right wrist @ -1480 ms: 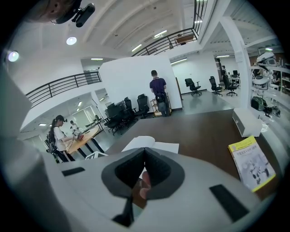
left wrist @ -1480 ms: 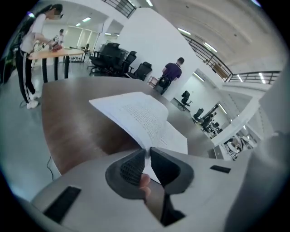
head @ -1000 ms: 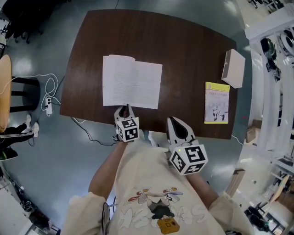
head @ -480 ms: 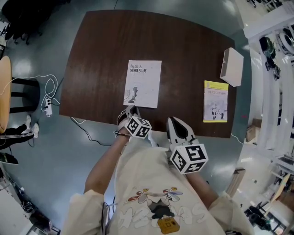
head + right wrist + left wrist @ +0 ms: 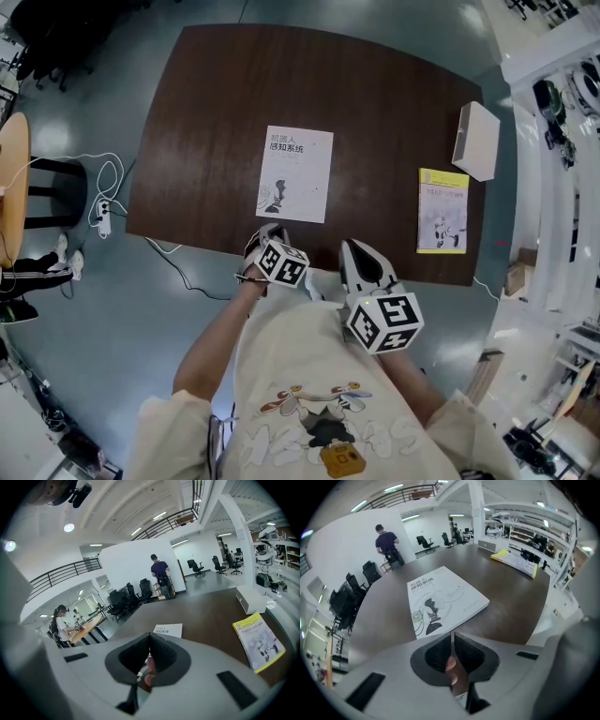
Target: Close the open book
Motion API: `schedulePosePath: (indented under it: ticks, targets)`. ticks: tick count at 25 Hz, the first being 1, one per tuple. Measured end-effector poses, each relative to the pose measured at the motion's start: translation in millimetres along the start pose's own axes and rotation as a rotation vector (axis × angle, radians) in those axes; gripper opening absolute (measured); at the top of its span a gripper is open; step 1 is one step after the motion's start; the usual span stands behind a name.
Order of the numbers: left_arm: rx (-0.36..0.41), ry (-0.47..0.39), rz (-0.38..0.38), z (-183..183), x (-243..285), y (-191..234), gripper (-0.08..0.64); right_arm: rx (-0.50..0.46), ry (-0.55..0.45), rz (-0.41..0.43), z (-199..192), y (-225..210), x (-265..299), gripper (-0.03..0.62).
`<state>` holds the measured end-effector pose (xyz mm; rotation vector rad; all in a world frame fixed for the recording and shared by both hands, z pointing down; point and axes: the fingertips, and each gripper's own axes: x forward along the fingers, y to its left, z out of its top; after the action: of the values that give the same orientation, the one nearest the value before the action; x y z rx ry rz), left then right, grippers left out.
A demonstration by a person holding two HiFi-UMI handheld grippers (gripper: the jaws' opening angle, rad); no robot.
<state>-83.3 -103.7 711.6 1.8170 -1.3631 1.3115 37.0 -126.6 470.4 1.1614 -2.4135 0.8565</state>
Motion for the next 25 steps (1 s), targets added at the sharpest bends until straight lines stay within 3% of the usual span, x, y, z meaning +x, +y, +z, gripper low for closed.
schedulePosePath:
  ticks: [3,6,11,25]
  targets:
    - [-0.146,-0.067,0.008,11.0,-26.8,14.3,0.01,-0.004,-0.001,0.017,0.2,5.3,1.9,0.006]
    - [-0.239,-0.132,0.012,22.0,-55.7,25.9,0.006,-0.01,-0.004,0.036,1.0,12.1,4.2,0.006]
    - [-0.345,-0.236,0.004,37.2,-107.0,36.5,0.006,-0.025,-0.009,0.063,3.6,23.9,7.2,0.006]
    - [-0.612,-0.412,-0.013,60.0,-205.2,45.9,0.006,-0.051,-0.007,0.099,6.7,41.0,16.1,0.006]
